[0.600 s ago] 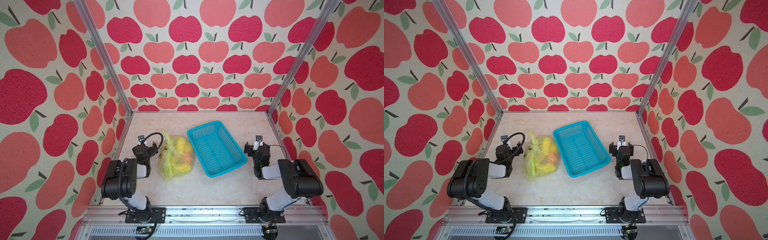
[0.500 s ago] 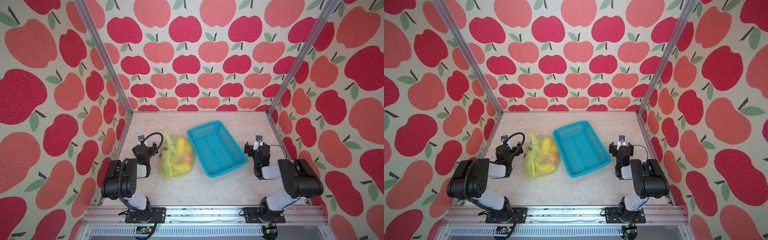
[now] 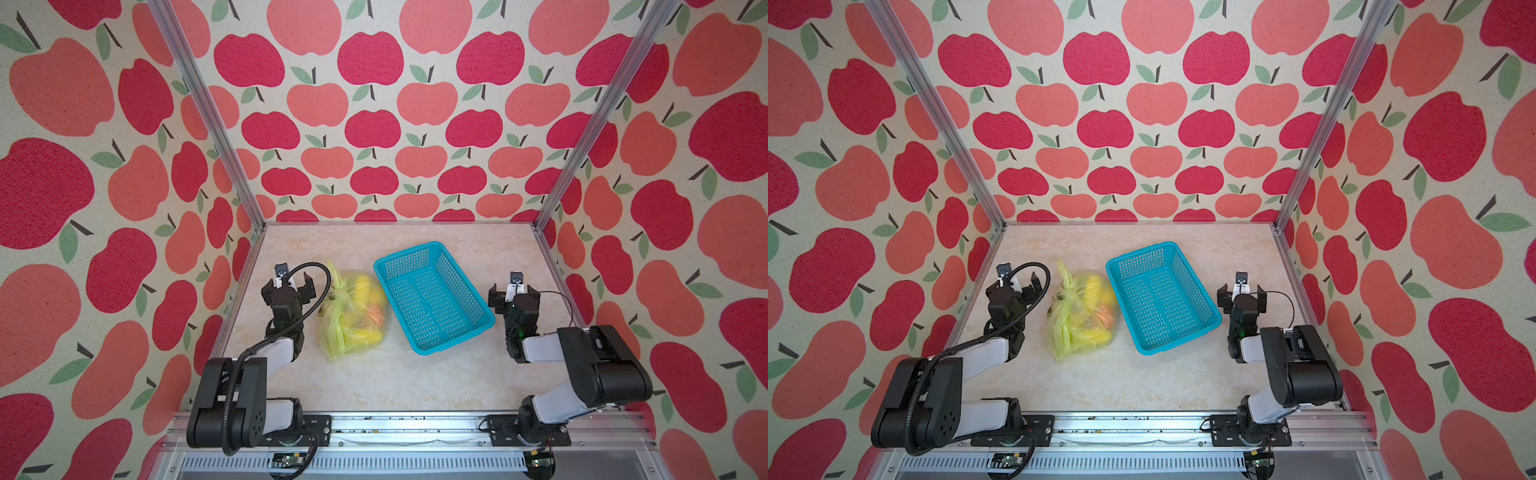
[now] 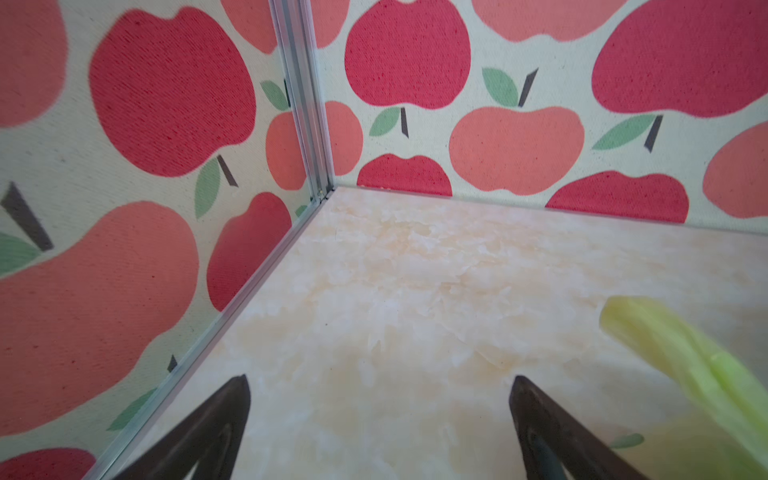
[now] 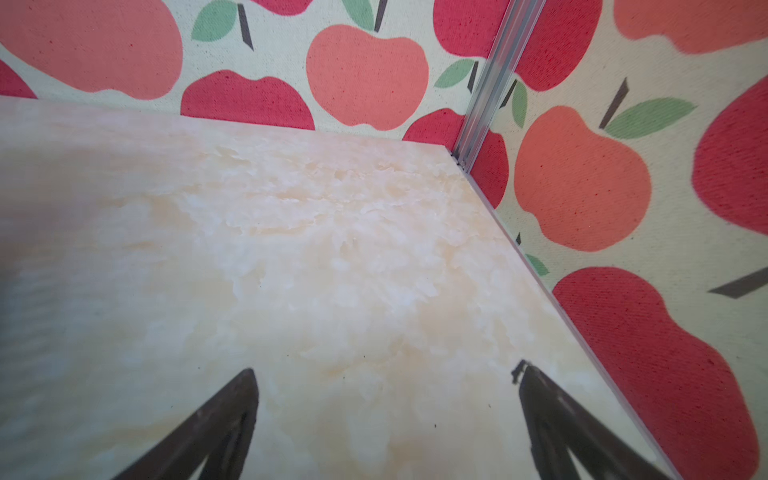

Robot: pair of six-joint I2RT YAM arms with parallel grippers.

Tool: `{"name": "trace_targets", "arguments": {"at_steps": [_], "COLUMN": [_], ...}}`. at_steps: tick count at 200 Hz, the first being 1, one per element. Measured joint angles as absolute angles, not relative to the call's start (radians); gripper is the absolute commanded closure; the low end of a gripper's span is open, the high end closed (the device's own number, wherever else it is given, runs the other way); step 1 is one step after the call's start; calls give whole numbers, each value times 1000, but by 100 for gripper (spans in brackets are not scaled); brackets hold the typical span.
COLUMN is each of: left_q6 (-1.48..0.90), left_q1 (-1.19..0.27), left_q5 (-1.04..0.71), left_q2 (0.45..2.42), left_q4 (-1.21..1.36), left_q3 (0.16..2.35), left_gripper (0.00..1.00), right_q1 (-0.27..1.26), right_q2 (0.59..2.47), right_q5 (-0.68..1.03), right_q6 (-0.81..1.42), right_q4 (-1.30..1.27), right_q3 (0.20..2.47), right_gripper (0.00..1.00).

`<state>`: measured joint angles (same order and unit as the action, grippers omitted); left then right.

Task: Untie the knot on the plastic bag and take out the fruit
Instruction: 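Raise both grippers and move them toward the yellow bag and teal basket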

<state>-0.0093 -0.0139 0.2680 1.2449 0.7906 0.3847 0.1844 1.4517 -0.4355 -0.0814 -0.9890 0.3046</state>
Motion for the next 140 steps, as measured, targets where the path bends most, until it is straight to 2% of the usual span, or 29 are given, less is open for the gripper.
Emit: {"name": "trace_targets", "arguments": {"at_steps": [25, 43, 62, 82, 110, 124, 140], "left_q6": [-93, -172, -238, -392, -599, -640, -659], "left_q1": [-11, 10, 59, 122, 262, 273, 263], "left_q5": [265, 194, 64, -1, -96, -127, -160], "left_q2": [1057, 966, 917, 841, 737, 704, 672], "left_q4": [628, 430, 309, 243, 94, -9, -128], "left_q3": [464, 614, 742, 733, 660, 672, 709], "left_gripper": [1, 1, 1, 1, 1, 1, 0], "right_q1": [188, 179, 124, 14, -53, -43, 15], "right_q2": [1200, 1028, 868, 739, 731, 773, 879], "right_q5": [-511, -537, -426, -265, -31, 56, 86], "right_q6": [-67, 12, 111, 263, 406, 425, 396], "right_q4": [-833, -592, -451, -435, -446, -416, -257], "right_q3": [365, 496, 604, 596, 588, 605, 732], "right_gripper": [1, 1, 1, 0, 0, 1, 1]}}
